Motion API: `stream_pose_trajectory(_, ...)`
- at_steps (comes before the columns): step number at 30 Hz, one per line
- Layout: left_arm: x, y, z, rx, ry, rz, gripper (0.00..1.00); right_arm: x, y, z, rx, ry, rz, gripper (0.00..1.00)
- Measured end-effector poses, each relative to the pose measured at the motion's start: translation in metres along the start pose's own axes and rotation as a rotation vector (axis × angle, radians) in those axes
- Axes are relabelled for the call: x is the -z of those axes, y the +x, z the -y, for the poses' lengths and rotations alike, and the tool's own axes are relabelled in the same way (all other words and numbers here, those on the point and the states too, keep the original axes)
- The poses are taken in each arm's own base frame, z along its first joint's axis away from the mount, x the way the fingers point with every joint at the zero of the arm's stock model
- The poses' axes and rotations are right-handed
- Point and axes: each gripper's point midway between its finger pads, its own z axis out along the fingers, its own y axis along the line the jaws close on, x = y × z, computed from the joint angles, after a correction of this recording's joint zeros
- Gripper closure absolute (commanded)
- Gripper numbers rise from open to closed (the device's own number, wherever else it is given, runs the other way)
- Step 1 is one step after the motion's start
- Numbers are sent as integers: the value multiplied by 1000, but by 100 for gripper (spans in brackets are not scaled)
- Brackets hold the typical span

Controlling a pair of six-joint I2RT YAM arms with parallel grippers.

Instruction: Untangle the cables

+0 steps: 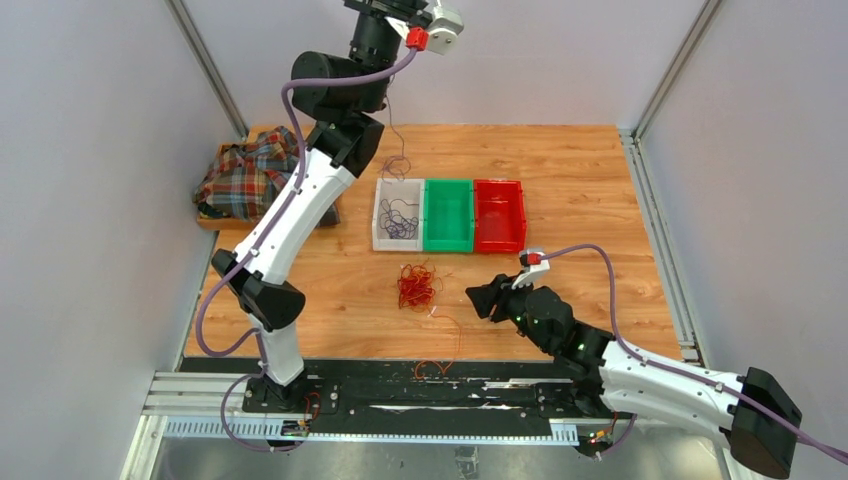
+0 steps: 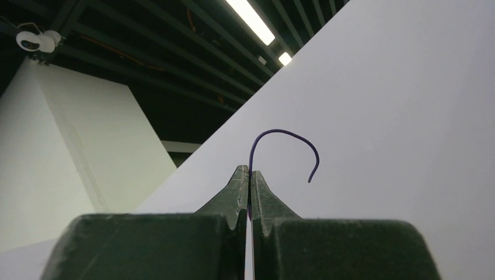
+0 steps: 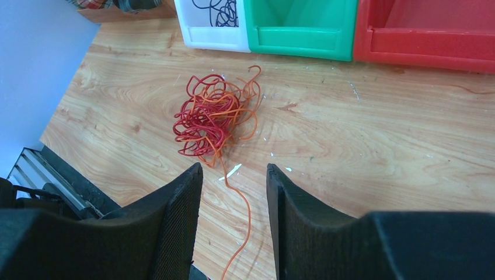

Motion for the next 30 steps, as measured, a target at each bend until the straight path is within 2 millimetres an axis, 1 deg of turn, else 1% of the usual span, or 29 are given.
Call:
stream_pose_trajectory(2,2,-1,-2,6,5,-1,99,0,1,0,0,1,-2,56)
stream_pose_trajectory(5,15,1,3,19,49,-17,99,0,1,1,0,2,-3,56)
stream_pose_trajectory(9,41,7,13,30,119,-47,100,0,1,1,0,2,-3,56)
stream_pose_trajectory(11,56,12,26,30,163,-63,99,0,1,1,1,2,-3,56)
stream_pose_trajectory(12,63,15,33,30,185,-71,99,0,1,1,0,2,-3,56)
stream_pose_trajectory(15,88,27,64,23,272,-105,99,2,-1,0,-1,-1,1,56)
stream_pose_trajectory(18,115,42,100,7,366,-142,100,4,-3,0,-3,-1,6,56)
stream_pose_trajectory(21,137,54,127,-13,443,-169,100,6,-5,0,-5,-3,11,57)
stream_pose_trajectory(23,146,61,140,-31,484,-183,99,7,-5,1,-6,-3,12,57)
stream_pose_trajectory(25,143,67,141,-45,488,-194,100,7,-5,1,-5,-3,11,57)
stream_pose_trajectory(27,131,71,135,-54,463,-199,100,7,-4,1,-4,-2,9,57)
stream_pose_trajectory(28,119,73,127,-58,433,-199,99,7,-4,1,-4,0,8,57)
stream_pose_trajectory(30,103,76,112,-64,387,-208,99,7,-4,2,-3,0,8,57)
